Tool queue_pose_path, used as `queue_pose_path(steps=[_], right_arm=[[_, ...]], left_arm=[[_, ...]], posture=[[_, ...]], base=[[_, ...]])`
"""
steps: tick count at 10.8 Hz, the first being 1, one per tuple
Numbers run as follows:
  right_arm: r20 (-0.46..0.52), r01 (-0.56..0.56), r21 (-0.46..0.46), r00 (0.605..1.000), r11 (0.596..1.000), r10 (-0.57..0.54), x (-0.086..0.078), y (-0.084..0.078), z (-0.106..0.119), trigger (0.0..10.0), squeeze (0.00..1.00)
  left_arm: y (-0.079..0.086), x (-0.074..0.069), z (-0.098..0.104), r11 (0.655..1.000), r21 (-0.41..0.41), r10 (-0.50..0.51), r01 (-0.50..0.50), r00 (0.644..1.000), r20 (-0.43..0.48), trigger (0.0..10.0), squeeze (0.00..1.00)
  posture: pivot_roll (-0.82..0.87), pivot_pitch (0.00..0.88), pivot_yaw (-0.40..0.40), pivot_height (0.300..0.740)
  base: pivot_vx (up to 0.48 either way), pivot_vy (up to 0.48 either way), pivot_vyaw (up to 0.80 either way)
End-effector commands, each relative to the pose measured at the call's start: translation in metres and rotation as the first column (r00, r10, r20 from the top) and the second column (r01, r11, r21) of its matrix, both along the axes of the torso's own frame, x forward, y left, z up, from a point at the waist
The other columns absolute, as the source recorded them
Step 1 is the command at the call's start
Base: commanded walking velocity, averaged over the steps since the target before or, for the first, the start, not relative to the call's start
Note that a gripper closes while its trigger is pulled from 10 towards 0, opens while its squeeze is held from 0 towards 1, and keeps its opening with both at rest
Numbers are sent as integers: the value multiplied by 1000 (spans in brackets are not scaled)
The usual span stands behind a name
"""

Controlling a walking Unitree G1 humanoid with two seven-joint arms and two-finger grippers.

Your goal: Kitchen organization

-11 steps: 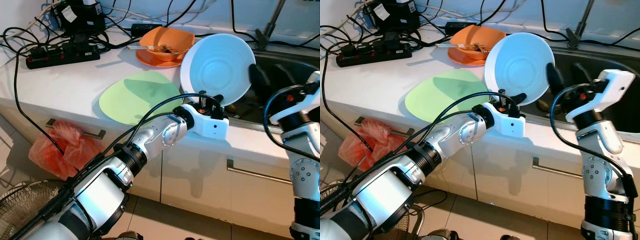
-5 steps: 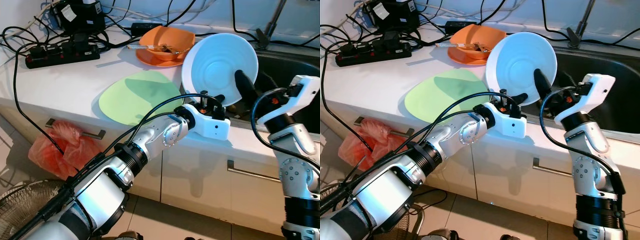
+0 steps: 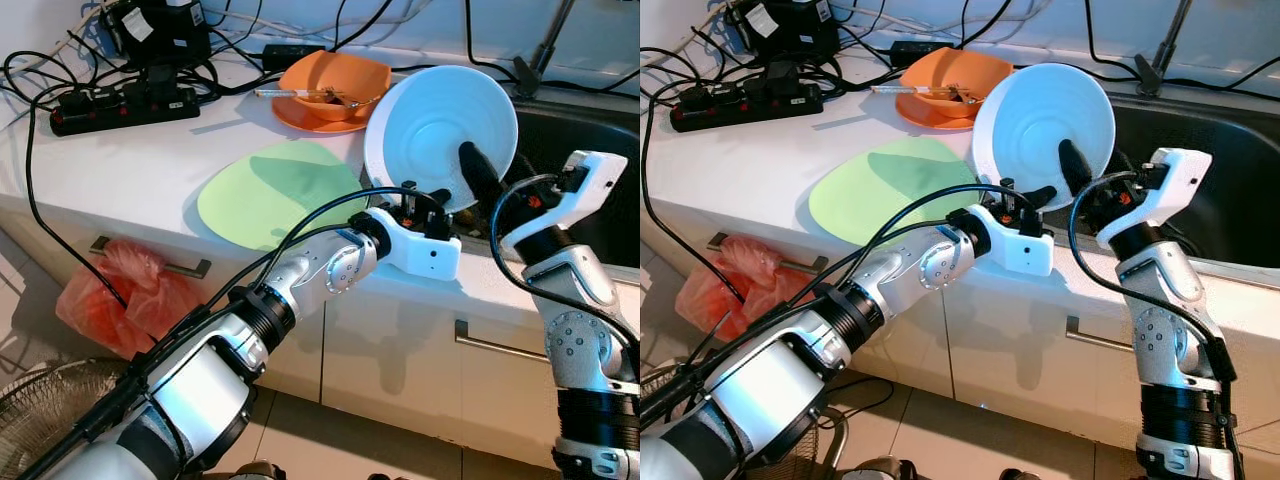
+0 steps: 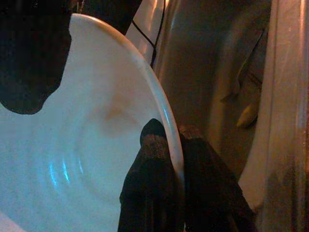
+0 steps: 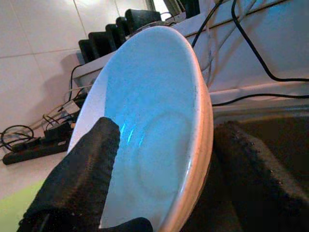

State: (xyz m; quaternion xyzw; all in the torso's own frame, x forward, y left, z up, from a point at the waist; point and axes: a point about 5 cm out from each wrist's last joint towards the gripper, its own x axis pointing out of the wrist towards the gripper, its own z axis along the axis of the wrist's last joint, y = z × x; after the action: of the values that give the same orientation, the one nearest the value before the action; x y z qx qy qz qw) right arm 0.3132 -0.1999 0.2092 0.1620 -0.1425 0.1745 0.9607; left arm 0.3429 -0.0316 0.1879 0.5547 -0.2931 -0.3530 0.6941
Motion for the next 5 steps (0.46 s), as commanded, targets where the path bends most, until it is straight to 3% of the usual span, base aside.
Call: queue_pose_path(steps=[1,5], right_arm=[[1,-14,-9,1000,1000,14,1,4,1,0,0],[-20,-15,-16,1000,1000,15,3,6,-1,0,0]], left_arm=[[-5,-4,0,1000,10,-25,25,1000,17,10000,0],[-5,-4,1,1000,13,-26,25,999,24,10000,0]], posture=[[124,94,8,740],[124,94,7,740]], base=[[0,0,0],[0,0,0]])
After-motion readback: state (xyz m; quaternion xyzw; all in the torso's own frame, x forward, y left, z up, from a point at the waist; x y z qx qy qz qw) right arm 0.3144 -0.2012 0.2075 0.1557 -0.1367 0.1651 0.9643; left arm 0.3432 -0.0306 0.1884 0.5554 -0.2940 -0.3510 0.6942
